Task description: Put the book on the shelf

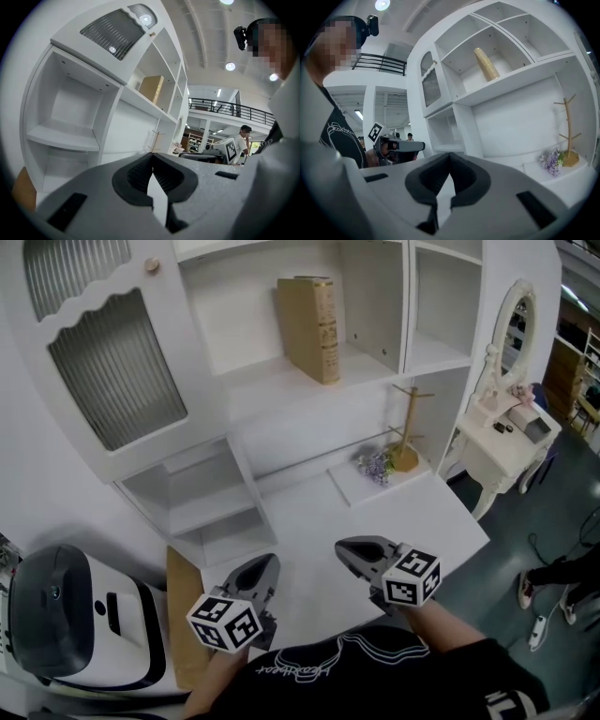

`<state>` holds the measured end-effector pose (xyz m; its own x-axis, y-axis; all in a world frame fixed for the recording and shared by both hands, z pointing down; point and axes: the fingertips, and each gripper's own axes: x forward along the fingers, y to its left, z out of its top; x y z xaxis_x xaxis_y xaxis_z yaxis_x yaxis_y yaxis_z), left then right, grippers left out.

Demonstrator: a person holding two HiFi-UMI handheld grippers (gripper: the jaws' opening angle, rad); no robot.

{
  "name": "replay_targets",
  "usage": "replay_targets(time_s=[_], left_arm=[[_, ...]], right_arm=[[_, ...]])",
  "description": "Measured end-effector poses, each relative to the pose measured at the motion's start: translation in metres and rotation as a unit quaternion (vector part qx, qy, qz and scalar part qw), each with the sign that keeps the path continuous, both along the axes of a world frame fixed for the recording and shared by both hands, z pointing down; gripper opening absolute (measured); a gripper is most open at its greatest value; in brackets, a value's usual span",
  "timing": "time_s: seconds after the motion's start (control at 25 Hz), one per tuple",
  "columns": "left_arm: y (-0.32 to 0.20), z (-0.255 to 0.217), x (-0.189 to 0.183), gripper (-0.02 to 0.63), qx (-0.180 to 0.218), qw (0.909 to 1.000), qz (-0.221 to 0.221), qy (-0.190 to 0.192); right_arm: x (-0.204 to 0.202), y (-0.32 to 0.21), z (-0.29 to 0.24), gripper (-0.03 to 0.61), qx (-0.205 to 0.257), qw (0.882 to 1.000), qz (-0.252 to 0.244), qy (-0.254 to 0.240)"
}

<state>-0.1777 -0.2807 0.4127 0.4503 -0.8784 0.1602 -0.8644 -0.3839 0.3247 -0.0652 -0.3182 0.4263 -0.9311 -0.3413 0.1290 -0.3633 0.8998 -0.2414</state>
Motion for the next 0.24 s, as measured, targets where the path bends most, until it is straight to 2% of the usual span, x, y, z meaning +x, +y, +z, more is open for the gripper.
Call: replay_targets(time_s=[0.24], left_arm=[[0.0034, -0.0012, -0.003, 0.003, 0.0, 1.0, -0.005, 0.001]], right_arm=[[-0.0075, 0.0046, -0.0005, 0.005, -0.002, 1.0, -0.011, -0.001]])
